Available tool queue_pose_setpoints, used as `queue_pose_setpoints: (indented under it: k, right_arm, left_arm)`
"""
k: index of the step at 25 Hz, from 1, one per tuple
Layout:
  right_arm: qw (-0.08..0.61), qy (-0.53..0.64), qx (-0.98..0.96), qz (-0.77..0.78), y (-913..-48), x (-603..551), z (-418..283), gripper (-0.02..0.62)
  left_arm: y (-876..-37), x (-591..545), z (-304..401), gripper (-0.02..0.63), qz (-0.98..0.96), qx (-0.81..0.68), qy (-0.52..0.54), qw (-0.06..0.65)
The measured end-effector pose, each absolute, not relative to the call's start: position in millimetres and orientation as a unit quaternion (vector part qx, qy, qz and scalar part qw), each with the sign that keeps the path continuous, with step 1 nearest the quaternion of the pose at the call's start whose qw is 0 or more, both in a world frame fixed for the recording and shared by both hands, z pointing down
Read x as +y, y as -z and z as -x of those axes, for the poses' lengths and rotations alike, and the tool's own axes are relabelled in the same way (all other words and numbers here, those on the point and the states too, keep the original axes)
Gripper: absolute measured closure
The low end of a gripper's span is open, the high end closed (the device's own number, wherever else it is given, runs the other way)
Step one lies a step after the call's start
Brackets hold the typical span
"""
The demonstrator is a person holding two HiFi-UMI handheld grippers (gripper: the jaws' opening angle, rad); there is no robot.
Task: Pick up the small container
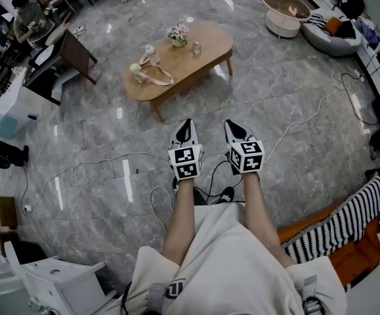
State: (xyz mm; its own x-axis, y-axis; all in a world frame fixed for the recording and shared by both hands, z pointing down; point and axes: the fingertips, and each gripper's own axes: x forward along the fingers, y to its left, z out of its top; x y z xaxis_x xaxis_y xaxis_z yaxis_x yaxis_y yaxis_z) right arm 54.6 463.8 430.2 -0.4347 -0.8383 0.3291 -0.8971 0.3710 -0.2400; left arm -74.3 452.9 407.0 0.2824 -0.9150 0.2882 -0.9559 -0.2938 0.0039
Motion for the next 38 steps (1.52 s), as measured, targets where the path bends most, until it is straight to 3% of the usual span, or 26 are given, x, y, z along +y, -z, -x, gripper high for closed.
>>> queue_pose_setpoints:
  k: [23,38]
  right_arm:
    - [0.083,-0.188,-0.844,-0.495,-429,459,-46,0.525]
    - [0.078,-0.202,-0.843,-0.493,-425,342,-58,0.525]
  left_arm:
    - [-412,443,90,0.597,-0.791,-0.590,-0.135,0.084]
    - [-404,299,91,0.597,-0.799,-0.585,-0.111,0.083]
